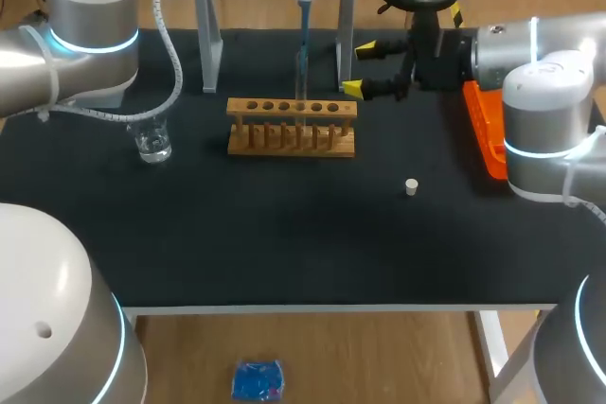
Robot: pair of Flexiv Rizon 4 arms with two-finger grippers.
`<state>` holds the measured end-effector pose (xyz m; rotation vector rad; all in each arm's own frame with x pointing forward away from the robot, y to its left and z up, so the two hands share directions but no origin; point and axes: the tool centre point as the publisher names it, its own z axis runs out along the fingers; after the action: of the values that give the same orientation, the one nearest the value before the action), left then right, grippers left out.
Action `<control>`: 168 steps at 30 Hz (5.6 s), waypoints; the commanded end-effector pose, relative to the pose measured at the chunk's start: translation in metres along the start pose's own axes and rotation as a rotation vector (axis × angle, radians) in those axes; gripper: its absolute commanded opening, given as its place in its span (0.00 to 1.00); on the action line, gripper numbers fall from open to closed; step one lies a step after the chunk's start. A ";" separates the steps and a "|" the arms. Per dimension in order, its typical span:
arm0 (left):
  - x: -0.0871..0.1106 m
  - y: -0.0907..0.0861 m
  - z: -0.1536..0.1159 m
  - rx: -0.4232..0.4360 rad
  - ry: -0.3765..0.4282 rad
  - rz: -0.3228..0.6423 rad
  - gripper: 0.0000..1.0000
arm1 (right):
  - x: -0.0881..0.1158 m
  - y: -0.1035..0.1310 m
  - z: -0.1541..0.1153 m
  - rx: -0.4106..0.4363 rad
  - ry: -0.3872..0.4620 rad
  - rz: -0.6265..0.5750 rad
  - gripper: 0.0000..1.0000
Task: Invert the test tube, pick up the pipette, mount the tip to pipette, aspirate from beaker and dispense into the tube, eject the tip, return the pipette, and cap with the stopper.
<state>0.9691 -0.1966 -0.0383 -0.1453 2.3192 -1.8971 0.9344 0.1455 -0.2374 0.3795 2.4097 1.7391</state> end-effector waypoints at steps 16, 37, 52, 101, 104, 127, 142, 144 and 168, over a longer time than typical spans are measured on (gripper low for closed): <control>0.005 -0.013 -0.006 0.008 -0.007 0.018 0.00 | 0.000 0.000 0.000 -0.001 0.001 0.000 1.00; 0.011 -0.028 -0.017 0.023 -0.030 0.033 0.00 | 0.000 0.000 0.000 -0.001 0.001 0.000 1.00; 0.019 -0.046 -0.036 0.039 -0.073 0.085 0.00 | 0.000 0.000 0.000 -0.001 0.001 0.000 1.00; 0.180 0.046 -0.014 0.030 -0.177 0.000 0.00 | 0.000 0.000 0.000 -0.001 0.001 0.000 1.00; 0.178 0.055 -0.012 0.060 -0.190 -0.024 0.00 | 0.000 0.000 0.000 -0.001 0.001 0.000 1.00; 0.169 0.074 -0.004 0.103 -0.155 -0.043 0.00 | 0.000 0.000 0.000 -0.001 0.001 0.000 1.00; 0.172 0.075 0.001 0.021 -0.164 -0.047 0.00 | 0.000 0.000 0.000 -0.001 0.001 0.000 1.00; 0.173 0.075 0.002 0.018 -0.165 -0.041 0.00 | 0.000 0.000 0.000 -0.001 0.001 0.000 1.00; 0.177 0.076 0.005 -0.018 -0.135 -0.024 0.00 | 0.000 0.000 0.000 -0.001 0.001 0.000 1.00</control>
<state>0.7959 -0.2152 -0.1245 -0.2972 2.2453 -1.8205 0.9349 0.1459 -0.2377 0.3793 2.4088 1.7397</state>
